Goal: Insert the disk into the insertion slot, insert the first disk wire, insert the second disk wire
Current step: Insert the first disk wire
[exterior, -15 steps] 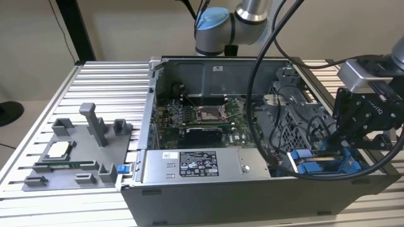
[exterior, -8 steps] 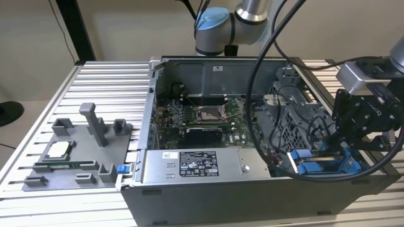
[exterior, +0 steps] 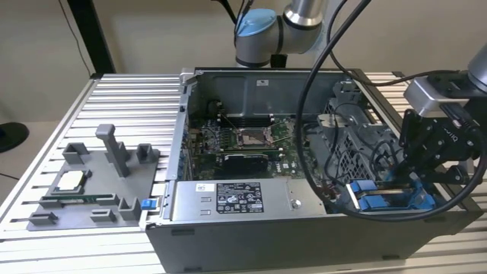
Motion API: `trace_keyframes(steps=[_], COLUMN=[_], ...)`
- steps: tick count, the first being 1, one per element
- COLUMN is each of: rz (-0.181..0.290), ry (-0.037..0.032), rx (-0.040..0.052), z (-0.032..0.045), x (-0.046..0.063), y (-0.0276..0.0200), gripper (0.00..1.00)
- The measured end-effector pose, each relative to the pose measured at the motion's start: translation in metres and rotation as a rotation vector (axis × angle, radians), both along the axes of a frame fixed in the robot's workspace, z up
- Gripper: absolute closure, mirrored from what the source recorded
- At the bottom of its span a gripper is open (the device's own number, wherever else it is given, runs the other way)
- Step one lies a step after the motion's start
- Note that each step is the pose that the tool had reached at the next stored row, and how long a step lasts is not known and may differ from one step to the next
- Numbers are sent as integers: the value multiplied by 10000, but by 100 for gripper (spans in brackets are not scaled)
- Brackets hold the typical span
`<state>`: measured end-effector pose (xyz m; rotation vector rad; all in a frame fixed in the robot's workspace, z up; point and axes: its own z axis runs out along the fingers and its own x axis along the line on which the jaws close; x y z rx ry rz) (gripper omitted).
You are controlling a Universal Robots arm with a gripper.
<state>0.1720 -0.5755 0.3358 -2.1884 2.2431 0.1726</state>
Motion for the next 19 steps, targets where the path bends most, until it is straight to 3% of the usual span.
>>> trace_keyframes(steps=[7, 8, 11, 19], rz=[-1, -2, -1, -1], ry=[2, 1, 0, 0], rx=[7, 12, -2, -3], z=[-66, -68, -40, 214], x=[-1, -1, -1, -1], y=[0, 0, 0, 0], gripper=[100, 0, 0, 0])
